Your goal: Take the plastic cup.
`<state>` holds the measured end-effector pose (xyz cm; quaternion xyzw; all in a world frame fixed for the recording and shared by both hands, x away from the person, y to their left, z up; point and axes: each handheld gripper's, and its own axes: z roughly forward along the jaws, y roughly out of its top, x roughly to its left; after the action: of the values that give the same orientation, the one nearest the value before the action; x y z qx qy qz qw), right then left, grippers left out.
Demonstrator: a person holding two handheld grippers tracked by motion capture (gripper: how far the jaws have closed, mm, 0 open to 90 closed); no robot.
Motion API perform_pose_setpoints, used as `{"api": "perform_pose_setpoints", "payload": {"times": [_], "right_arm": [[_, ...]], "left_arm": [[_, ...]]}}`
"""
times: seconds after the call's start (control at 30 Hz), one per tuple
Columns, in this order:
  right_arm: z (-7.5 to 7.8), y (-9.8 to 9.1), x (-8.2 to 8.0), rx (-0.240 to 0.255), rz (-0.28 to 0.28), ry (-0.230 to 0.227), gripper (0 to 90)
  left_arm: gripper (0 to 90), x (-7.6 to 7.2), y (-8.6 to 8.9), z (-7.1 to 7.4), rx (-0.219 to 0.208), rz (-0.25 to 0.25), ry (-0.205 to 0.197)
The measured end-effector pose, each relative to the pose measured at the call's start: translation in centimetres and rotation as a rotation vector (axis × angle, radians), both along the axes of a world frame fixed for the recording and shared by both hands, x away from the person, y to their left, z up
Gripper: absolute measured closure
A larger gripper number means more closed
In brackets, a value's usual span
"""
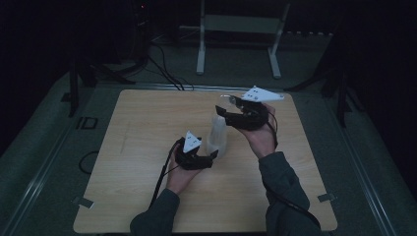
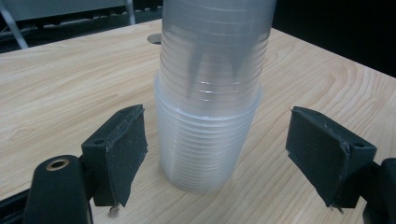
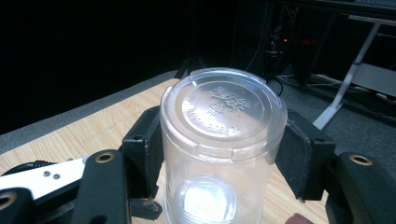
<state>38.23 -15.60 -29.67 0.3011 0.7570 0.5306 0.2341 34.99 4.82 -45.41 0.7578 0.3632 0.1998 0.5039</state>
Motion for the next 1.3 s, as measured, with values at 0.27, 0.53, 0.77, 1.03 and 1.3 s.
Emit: {"api": "perform_pose_setpoints", "payload": {"times": [0.27, 0.53, 0.77, 1.03, 1.3], "right_arm": [[0.3, -0.9, -0.1, 0.024, -0.004, 0.000, 38.8], [0.7, -1.8, -0.5, 0.022, -0.014, -0.012, 38.8], [0.9, -2.8, -0.6, 0.030, -0.035, -0.010, 38.8], [0.6, -3.6, -0.8, 0.021, -0.053, -0.009, 38.8], [0.7, -4.6, -1.0, 0.026, -0.072, -0.013, 38.8]], "left_arm": [[20.3, -0.3, 0.3, 0.0, -0.007, -0.004, 0.009], [20.6, -0.6, 0.8, -0.3, -0.020, -0.003, 0.019], [20.6, -0.6, 1.1, -0.2, -0.025, 0.001, 0.024], [20.6, -0.9, 1.4, 0.0, -0.026, -0.006, 0.023], [20.6, -1.0, 1.4, 0.0, -0.029, -0.012, 0.030]]}}
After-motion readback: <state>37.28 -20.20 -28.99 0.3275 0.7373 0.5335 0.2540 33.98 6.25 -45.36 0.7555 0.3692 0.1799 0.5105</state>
